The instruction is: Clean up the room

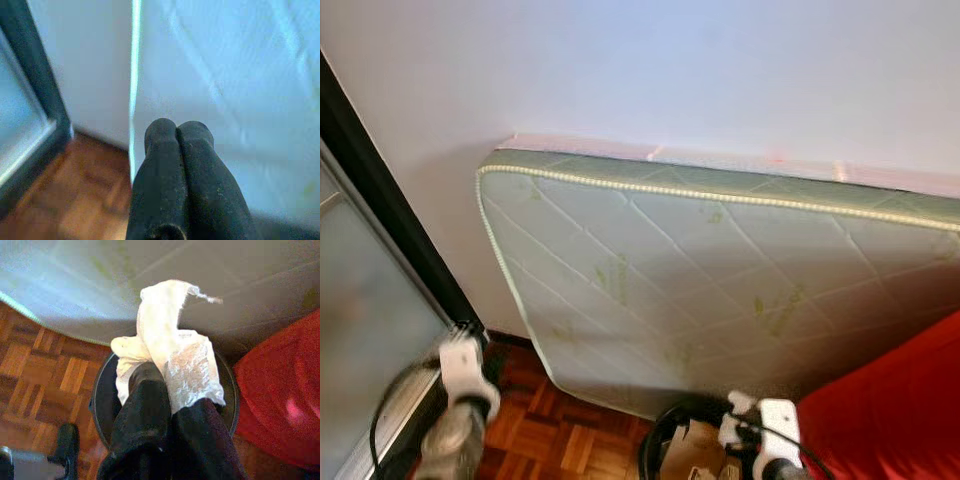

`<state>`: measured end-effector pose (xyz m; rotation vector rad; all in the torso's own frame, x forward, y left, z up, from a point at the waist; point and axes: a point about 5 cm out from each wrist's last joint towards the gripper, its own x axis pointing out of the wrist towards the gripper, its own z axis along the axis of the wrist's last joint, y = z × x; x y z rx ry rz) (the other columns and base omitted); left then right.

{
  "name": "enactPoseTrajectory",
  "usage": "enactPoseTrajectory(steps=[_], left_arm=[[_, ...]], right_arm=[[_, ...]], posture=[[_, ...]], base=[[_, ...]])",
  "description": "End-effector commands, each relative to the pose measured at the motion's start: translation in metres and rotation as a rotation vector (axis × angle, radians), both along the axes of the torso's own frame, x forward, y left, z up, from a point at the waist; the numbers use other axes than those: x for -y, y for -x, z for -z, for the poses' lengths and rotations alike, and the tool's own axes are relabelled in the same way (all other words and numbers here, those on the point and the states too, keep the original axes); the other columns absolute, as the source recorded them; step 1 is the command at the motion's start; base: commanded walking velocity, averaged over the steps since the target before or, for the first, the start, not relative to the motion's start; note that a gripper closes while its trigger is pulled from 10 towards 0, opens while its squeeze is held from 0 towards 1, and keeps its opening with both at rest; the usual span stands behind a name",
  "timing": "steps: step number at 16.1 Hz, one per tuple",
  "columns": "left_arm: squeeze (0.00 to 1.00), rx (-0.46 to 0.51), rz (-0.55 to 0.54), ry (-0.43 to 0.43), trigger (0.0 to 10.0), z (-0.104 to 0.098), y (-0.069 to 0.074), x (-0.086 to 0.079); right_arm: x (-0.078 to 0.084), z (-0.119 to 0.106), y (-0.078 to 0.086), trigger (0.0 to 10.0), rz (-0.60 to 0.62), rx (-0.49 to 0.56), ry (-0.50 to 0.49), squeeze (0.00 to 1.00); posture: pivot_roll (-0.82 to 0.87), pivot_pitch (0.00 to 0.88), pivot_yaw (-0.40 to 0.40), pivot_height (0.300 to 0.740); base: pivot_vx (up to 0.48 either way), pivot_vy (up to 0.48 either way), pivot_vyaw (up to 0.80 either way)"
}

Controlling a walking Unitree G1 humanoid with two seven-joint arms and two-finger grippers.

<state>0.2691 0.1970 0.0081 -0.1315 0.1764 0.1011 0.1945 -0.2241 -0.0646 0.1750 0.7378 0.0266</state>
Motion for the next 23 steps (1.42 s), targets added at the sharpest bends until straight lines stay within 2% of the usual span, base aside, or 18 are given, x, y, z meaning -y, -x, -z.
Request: enactPoseTrajectory(steps=[1,2,3,7,10,13,16,21,23], left_arm=[[0.00,0.043,0.030,-0.031,10.0,-0.005,0.000,0.006],[0.00,0.063,0.042,-0.030,10.0,-0.007,0.001,0.010],[0.00,0.085,0.058,-0.041,10.0,-0.010,0.003,0.013],[0.00,0.111,0.055,-0.041,10.0,-0.014,0.010,0.016],[0.00,0.124,0.097,-0.051,10.0,-0.018,0.011,0.021],[0.00,0.121,0.104,-0.051,10.0,-0.021,0.009,0.022],[0.00,0.130,0.103,-0.052,10.0,-0.024,0.006,0.023],[0.00,0.128,0.091,-0.072,10.0,-0.026,0.007,0.015],[0.00,0.129,0.088,-0.075,10.0,-0.028,0.006,0.013]], right_arm=[[-0.004,-0.007,-0.011,10.0,0.054,0.082,-0.035,0.00],[-0.037,-0.040,-0.060,10.0,-0.005,0.312,-0.064,0.00],[-0.051,-0.059,-0.079,10.0,-0.032,0.427,-0.077,0.00],[-0.045,-0.059,-0.076,10.0,-0.038,0.452,-0.074,0.00],[-0.038,-0.061,-0.068,10.0,-0.052,0.487,-0.030,0.00],[-0.033,-0.071,-0.072,10.0,-0.063,0.542,0.010,0.00],[-0.036,-0.071,-0.074,10.0,-0.076,0.520,0.027,0.00],[-0.045,-0.066,-0.071,10.0,-0.107,0.482,0.023,0.00],[-0.044,-0.067,-0.070,10.0,-0.082,0.499,0.011,0.00]], posture=[[0.07,0.000,0.009,0.740],[0.06,0.000,0.014,0.740],[0.05,0.000,0.015,0.740],[0.06,0.000,0.002,0.740],[0.06,0.000,0.005,0.740],[0.04,0.000,0.011,0.740],[0.06,0.000,0.001,0.740],[0.06,0.000,0.000,0.685],[0.06,0.000,0.001,0.681]], base=[[0.000,0.000,0.00],[0.000,0.000,0.00],[0.000,0.000,0.00],[0.000,0.000,0.00],[0.000,0.000,0.00],[0.000,0.000,0.00],[0.000,0.000,0.00],[0.000,0.000,0.00],[0.000,0.000,0.00]])
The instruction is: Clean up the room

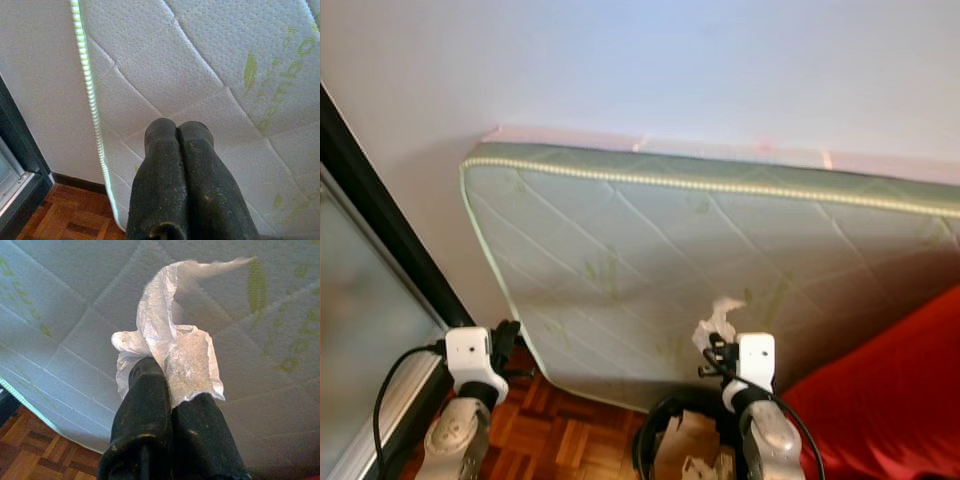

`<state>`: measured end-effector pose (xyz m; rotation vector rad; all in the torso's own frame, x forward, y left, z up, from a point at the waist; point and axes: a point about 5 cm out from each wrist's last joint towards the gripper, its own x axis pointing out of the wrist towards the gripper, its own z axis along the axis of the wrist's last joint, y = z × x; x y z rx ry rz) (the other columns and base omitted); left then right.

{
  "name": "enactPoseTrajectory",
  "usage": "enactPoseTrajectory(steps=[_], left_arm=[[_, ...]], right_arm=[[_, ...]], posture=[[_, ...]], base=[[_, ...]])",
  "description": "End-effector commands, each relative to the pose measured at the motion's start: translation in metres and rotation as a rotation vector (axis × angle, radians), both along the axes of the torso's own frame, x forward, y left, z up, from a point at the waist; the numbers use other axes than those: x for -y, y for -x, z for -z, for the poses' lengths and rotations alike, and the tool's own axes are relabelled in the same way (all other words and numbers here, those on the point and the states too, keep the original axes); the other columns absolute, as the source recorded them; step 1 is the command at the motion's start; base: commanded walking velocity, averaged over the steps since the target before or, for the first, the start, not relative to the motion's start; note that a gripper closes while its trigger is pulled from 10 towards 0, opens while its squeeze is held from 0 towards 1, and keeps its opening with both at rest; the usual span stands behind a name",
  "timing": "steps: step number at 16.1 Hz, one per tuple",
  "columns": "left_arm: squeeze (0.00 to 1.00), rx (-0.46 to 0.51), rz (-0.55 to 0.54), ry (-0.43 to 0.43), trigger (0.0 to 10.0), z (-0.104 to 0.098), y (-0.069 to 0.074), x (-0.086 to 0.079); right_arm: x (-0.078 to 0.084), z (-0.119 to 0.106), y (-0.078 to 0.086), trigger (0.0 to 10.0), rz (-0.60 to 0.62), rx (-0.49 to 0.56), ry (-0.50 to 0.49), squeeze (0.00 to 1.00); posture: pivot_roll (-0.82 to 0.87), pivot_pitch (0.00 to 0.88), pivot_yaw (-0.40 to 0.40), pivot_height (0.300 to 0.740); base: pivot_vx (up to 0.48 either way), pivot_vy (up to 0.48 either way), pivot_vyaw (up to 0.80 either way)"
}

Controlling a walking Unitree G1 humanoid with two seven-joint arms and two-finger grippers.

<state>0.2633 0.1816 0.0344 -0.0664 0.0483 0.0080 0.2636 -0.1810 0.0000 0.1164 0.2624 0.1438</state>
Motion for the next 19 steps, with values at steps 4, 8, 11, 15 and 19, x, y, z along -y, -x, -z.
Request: enactPoseTrajectory(steps=[4,8,11,15,19], left_arm=[[0.00,0.002,-0.005,-0.012,10.0,-0.0034,-0.0016,-0.0027],[0.00,0.007,-0.009,-0.010,10.0,-0.0043,-0.0013,-0.0012],[0.00,0.007,-0.019,-0.009,10.0,-0.0044,-0.0010,-0.0036],[0.00,0.004,-0.030,-0.005,10.0,-0.0042,-0.0007,-0.0047],[0.00,0.001,-0.032,-0.004,10.0,-0.0040,-0.0006,-0.0048]], right_arm=[[-0.0011,-0.0021,-0.0023,10.0,-0.002,0.004,0.006,0.00],[-0.0039,-0.0034,-0.0043,10.0,-0.023,0.005,0.002,0.00],[-0.0058,-0.0019,-0.0052,10.0,-0.042,-0.017,0.014,0.00],[-0.0073,-0.0011,-0.0053,10.0,-0.054,-0.021,0.012,0.00],[-0.0089,-0.0003,-0.0062,10.0,-0.061,-0.028,0.018,0.00]], posture=[[0.06,0.000,0.003,0.681],[0.06,0.000,-0.005,0.681],[0.06,0.000,-0.009,0.681],[0.06,0.000,-0.011,0.656],[0.07,0.000,-0.011,0.656]], base=[[0.000,0.000,0.00],[0.000,0.000,0.00],[0.000,0.000,0.00],[0.000,0.000,0.00],[0.000,0.000,0.00]])
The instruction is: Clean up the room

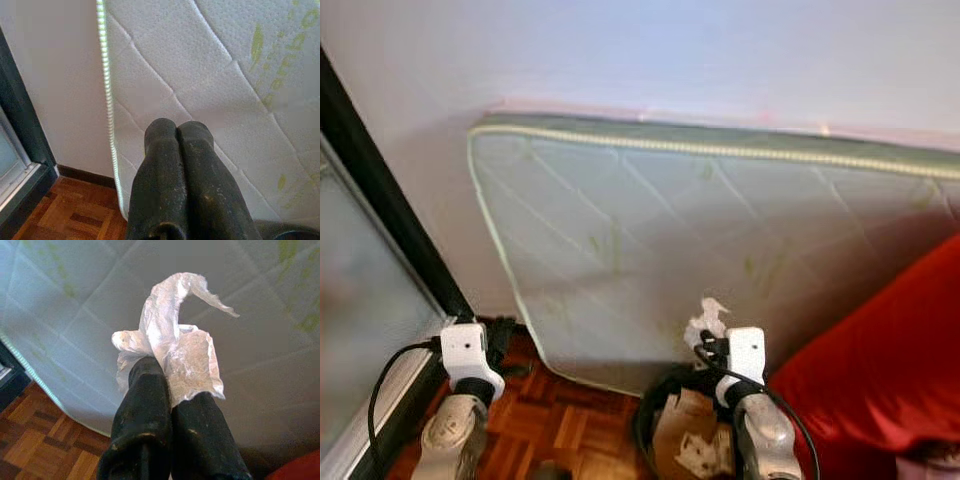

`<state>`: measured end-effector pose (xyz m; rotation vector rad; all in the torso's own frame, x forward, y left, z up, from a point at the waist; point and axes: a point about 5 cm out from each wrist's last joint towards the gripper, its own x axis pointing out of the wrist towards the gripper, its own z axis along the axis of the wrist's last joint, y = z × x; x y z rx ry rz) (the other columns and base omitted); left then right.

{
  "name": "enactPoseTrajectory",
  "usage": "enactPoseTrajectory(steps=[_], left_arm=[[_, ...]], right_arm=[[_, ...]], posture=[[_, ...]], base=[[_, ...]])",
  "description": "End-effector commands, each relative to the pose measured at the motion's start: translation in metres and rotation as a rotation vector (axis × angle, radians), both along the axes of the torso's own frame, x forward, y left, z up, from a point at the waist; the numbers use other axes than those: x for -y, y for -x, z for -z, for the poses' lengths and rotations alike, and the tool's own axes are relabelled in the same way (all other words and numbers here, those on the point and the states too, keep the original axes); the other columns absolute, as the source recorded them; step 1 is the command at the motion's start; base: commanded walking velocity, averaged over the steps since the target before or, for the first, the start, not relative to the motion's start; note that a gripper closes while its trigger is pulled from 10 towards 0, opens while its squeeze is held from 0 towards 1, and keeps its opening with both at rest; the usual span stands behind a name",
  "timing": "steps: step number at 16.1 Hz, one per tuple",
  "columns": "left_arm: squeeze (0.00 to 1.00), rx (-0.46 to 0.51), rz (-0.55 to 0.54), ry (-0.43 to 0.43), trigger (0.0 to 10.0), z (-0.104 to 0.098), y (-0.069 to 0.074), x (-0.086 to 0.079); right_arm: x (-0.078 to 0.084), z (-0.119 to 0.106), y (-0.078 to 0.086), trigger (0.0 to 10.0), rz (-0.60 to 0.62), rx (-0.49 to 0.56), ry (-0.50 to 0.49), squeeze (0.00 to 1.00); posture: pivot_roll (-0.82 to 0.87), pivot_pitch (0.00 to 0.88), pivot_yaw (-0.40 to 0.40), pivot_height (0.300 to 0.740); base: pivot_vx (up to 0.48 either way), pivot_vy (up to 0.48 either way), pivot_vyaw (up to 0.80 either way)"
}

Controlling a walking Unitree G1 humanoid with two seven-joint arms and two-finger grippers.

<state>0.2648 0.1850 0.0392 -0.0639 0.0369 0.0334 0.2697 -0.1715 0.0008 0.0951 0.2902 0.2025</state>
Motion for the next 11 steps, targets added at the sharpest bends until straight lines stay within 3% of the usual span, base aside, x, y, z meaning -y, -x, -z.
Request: enactPoseTrajectory(steps=[1,11], left_arm=[[0.00,-0.009,-0.007,0.000,10.0,0.0007,0.0009,-0.0013],[0.00,-0.011,-0.008,0.001,10.0,0.0005,0.0015,-0.0030]], right_arm=[[-0.0012,0.0005,-0.0014,10.0,-0.011,-0.009,0.005,0.00],[-0.0103,0.0020,-0.0068,10.0,-0.061,-0.042,-0.004,0.00]], posture=[[0.07,0.000,-0.013,0.656],[0.07,0.000,-0.012,0.656]], base=[[0.000,0.000,0.00],[0.000,0.000,0.00]])
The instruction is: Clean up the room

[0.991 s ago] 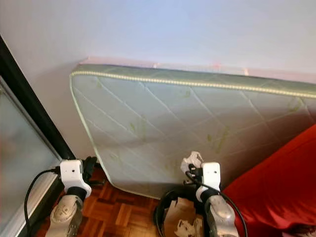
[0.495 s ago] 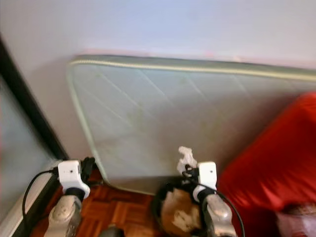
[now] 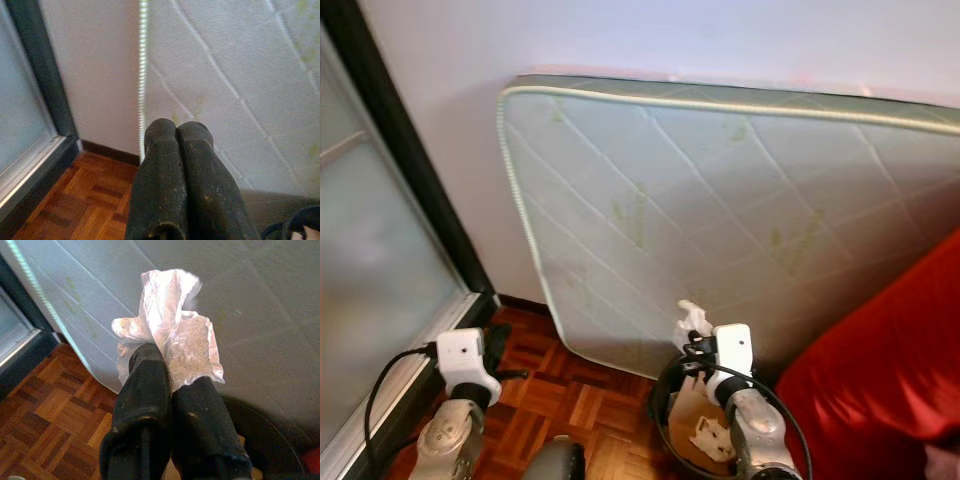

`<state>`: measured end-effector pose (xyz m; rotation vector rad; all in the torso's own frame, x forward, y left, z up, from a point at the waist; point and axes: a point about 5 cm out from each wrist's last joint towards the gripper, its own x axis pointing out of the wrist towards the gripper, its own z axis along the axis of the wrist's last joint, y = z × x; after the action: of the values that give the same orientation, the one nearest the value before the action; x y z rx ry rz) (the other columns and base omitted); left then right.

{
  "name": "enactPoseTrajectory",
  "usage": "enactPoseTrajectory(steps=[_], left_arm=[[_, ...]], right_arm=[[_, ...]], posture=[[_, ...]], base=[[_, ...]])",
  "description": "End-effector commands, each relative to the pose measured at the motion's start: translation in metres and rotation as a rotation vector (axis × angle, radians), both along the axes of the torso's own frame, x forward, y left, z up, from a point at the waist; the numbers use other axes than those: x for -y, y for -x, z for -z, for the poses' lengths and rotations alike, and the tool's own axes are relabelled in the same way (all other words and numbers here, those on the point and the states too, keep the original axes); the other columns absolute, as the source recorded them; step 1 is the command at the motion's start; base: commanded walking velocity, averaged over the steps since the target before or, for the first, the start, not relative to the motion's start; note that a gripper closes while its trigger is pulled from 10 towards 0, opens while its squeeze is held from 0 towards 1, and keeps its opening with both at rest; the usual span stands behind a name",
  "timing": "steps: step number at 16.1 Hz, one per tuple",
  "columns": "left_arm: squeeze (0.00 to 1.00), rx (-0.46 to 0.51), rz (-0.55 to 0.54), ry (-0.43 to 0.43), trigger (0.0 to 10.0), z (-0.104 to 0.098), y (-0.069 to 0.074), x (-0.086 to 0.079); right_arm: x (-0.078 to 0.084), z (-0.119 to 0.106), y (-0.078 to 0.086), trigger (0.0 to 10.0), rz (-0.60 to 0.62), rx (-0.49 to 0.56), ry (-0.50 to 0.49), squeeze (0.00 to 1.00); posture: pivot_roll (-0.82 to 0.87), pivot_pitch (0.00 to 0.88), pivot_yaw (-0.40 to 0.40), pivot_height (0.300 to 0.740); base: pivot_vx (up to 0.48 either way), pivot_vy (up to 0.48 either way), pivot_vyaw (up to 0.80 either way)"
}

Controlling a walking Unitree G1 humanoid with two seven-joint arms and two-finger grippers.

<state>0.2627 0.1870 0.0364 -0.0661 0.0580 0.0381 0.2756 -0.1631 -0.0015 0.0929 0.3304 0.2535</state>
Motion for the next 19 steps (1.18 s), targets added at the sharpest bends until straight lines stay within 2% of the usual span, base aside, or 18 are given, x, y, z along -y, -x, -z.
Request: enactPoseTrajectory(steps=[1,6,11,19], left_arm=[[0.00,0.008,-0.001,0.001,10.0,-0.003,0.000,-0.001],[0.00,-0.003,0.003,0.004,10.0,-0.001,-0.001,-0.001],[0.00,-0.003,0.004,0.002,10.0,-0.002,-0.001,-0.001],[0.00,-0.006,0.004,0.000,10.0,-0.002,-0.001,-0.002]], right_arm=[[-0.002,0.001,-0.001,10.0,-0.004,-0.016,0.000,0.00],[0.004,0.009,0.001,10.0,0.085,-0.091,0.023,0.00],[0.022,0.013,0.000,10.0,0.292,-0.148,-0.030,0.00],[0.017,0.010,-0.004,10.0,0.270,-0.151,-0.039,0.00]], posture=[[0.07,0.000,-0.010,0.656],[0.08,0.000,-0.009,0.656],[0.08,0.000,-0.006,0.643],[0.09,0.000,-0.005,0.643]], base=[[0.000,0.000,0.00],[0.000,0.000,0.00],[0.000,0.000,0.00],[0.000,0.000,0.00]])
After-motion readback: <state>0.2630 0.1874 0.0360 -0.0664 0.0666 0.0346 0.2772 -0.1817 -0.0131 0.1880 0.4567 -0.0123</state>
